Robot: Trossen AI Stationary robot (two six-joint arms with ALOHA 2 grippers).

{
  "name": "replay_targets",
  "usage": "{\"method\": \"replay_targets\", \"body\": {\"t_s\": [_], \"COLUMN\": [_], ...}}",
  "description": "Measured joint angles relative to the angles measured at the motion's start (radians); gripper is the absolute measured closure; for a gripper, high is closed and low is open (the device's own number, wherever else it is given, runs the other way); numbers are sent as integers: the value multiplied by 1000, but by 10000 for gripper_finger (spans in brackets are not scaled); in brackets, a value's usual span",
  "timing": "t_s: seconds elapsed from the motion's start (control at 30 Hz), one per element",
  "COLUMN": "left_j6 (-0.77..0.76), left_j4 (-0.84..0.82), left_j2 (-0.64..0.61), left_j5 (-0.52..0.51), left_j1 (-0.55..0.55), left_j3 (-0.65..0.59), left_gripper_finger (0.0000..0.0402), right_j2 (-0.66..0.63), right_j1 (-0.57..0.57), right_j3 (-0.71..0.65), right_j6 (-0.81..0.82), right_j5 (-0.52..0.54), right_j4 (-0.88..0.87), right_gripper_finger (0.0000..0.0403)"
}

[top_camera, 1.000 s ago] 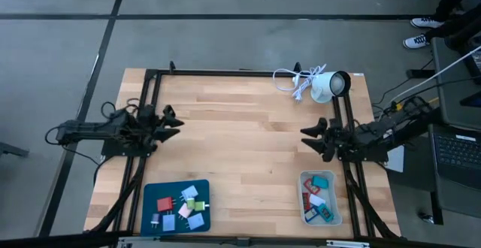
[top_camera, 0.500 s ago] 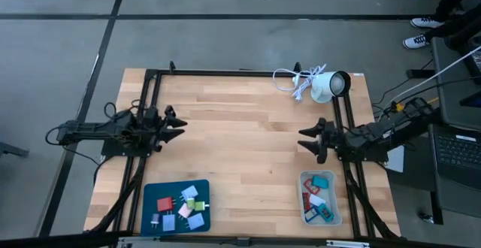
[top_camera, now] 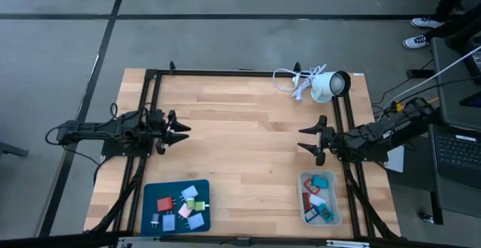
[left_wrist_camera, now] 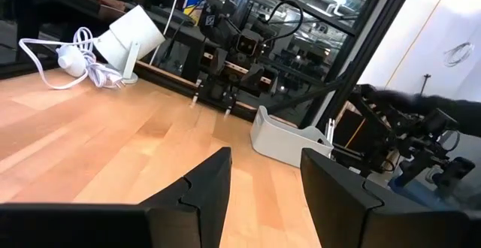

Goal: Pick & Place Office items
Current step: Return to Home Position

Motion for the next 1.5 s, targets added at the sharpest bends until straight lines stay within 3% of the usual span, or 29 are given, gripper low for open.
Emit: {"method": "replay_targets", "body": {"t_s": [0.17,0.4,0.7,1.17,1.5], "left_j6": [0,0,-1,-1,-1], "left_j4": [-8,-3,-5,-5,-5], "left_j2": [-8,-9,-9,-10,-7], "left_j5": [0,0,0,1,1], "left_j1": [-2,-57,-108,-152,-150], "left_j3": [0,0,0,0,0], "left_gripper_finger": [245,245,245,245,245], "right_j2": [-84,-286,-288,-288,-288], "right_j1": [15,-117,-156,-154,-81], "right_j3": [2,1,1,1,1], "right_j6": [9,12,12,12,12], "right_j5": [1,-113,6,1,0], "right_j4": [16,0,56,55,54], "right_gripper_finger": [146,146,146,146,146]}}
